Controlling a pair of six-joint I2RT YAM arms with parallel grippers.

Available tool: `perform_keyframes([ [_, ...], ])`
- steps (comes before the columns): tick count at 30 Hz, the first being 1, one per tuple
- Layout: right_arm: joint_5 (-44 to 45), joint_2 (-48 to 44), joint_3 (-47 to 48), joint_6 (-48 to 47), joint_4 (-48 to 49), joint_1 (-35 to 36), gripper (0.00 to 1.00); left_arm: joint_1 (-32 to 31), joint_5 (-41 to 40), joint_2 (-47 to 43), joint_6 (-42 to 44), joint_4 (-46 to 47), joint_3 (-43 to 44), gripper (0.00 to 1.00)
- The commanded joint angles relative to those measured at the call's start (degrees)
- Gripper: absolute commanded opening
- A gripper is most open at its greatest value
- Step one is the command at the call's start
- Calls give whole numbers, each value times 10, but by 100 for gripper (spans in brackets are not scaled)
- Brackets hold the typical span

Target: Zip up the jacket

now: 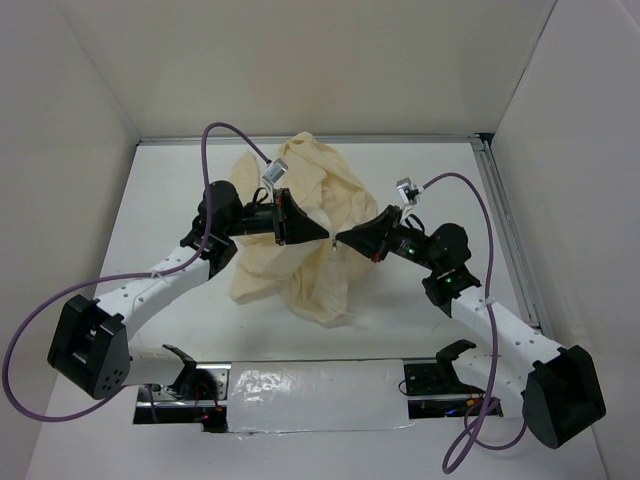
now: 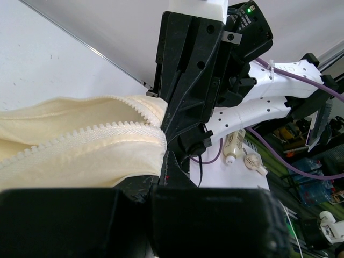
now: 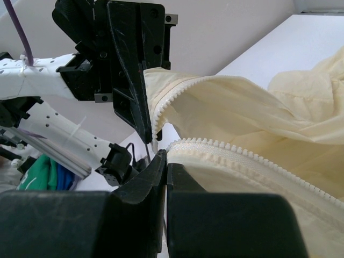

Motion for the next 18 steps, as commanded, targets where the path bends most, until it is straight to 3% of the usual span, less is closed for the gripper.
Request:
perform_keyframes([
  [1, -17, 1, 24, 4, 41, -3, 0, 3, 13, -1, -6, 49, 3, 0],
  [18, -22, -6, 27, 0, 26, -2, 0, 3, -1, 3, -2, 40, 0, 0],
])
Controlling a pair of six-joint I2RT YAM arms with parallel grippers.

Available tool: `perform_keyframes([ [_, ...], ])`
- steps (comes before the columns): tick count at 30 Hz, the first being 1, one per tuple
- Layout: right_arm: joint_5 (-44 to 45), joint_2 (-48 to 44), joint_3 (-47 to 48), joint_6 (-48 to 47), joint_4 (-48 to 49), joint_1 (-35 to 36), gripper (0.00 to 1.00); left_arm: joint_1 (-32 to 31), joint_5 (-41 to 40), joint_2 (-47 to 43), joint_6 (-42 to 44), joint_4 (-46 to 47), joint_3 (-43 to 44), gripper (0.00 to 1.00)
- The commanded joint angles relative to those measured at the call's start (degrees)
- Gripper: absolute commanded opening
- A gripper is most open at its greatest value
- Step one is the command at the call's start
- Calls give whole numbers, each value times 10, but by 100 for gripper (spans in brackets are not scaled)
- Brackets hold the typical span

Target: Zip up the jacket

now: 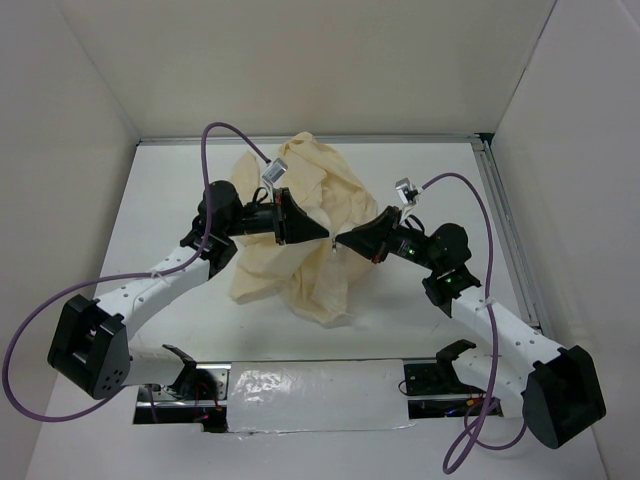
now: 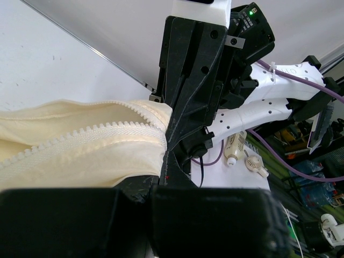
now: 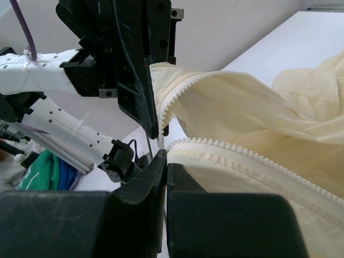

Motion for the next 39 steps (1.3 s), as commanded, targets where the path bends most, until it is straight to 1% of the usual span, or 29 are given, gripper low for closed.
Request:
perform_keyframes([
  [1, -7, -7, 27, -1, 28, -3, 0, 2, 6, 3, -3, 41, -1, 0],
  [9, -6, -13, 27, 2, 36, -4, 0, 2, -2, -4, 4, 38, -6, 0],
  [16, -12, -5, 36, 13, 49, -5, 0, 2, 12, 0, -5, 46, -12, 0],
  [19, -19, 0, 40, 9, 36, -2, 0, 2, 5, -1, -5, 48, -13, 0],
  [28, -2, -20, 38, -22, -35, -3, 0, 2, -7, -26, 1, 42, -17, 0],
  [33, -13, -19, 35, -21, -35, -2, 0, 3, -17, -34, 4, 39, -16, 0],
  [39, -17, -20, 35, -14, -17, -3, 0, 1, -7, -23, -2, 45, -13, 0],
])
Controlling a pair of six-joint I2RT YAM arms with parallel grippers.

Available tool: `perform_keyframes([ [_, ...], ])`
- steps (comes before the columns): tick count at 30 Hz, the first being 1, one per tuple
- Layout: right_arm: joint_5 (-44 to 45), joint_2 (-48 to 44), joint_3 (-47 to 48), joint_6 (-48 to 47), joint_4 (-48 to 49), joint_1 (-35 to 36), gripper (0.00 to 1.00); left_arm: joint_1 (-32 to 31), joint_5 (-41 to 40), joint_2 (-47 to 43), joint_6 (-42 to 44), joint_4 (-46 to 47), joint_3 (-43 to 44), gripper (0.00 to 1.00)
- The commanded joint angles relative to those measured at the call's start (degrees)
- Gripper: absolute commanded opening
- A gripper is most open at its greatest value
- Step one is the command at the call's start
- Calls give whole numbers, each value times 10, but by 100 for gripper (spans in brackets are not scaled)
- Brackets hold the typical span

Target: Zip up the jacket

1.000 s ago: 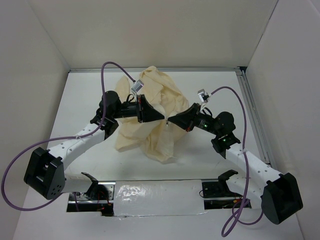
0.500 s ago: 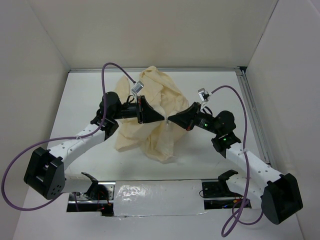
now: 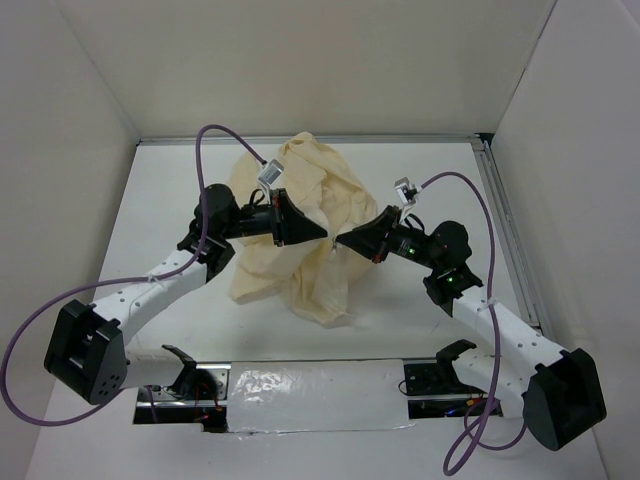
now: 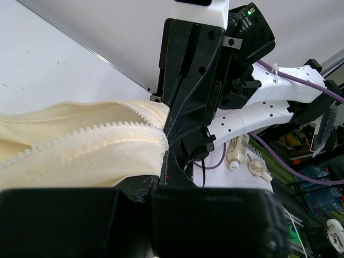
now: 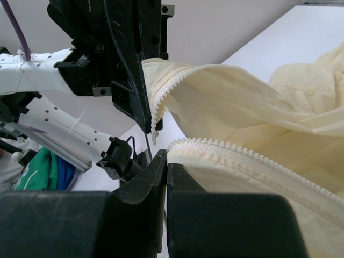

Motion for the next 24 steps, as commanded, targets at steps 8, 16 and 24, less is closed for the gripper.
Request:
perform_keyframes([
  [8, -34, 8, 34, 24, 61, -1, 0, -10, -10, 3, 2, 24, 3, 0],
  [16, -35, -4, 35, 14, 33, 2, 0, -10, -36, -14, 10, 21, -4, 0],
  [24, -7, -9, 38, 0, 5, 3, 0, -10, -16, -13, 6, 32, -9, 0],
])
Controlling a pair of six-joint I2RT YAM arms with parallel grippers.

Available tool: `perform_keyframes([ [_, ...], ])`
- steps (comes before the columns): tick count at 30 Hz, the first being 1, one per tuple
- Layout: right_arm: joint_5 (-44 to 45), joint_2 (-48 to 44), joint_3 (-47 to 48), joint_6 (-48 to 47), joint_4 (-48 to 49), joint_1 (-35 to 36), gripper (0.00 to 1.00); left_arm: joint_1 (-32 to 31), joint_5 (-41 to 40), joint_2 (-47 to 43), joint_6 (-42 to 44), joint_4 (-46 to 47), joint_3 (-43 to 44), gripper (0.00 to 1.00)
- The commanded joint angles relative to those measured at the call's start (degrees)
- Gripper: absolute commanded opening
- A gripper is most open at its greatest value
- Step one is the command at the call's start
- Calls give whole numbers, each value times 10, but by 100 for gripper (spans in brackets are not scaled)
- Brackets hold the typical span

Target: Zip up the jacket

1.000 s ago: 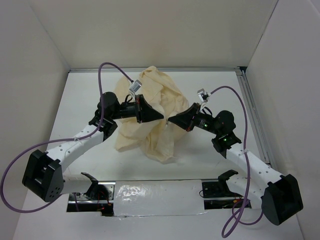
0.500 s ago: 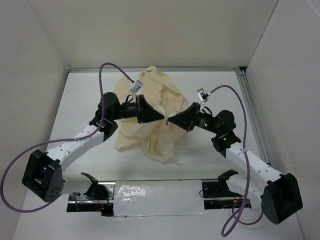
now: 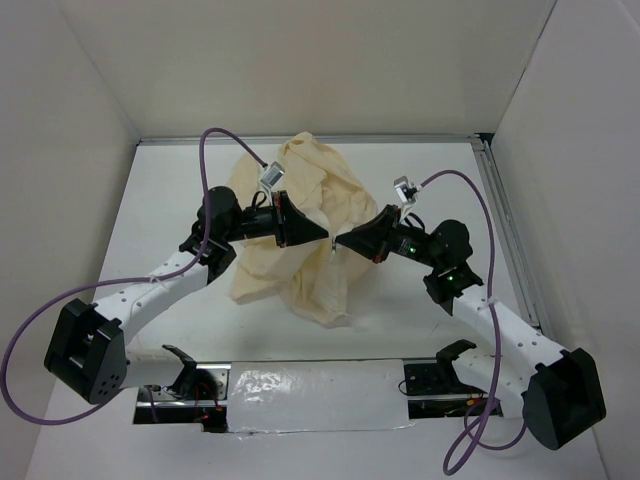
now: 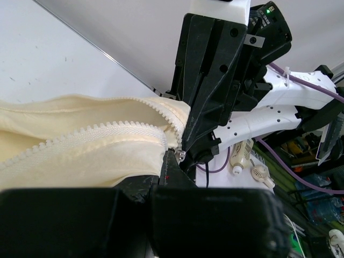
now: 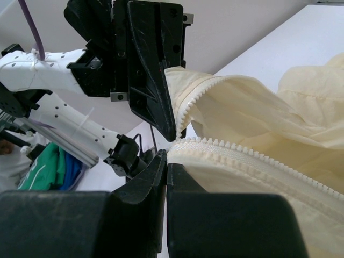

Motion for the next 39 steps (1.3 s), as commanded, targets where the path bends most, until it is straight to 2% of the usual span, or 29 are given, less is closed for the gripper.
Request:
perform_keyframes([
  [1, 16, -11, 34, -17, -9, 4, 0, -3, 15, -15, 3, 38, 0, 0],
  [20, 7, -7, 28, -35, -43, 3, 0, -3, 8, -26, 9, 32, 7, 0],
  [32, -5, -5, 29, -7, 14, 3, 0, -2, 7, -23, 9, 31, 4, 0],
  [39, -1, -16, 28, -5, 12, 6, 0, -2, 14, -17, 8, 33, 5, 0],
])
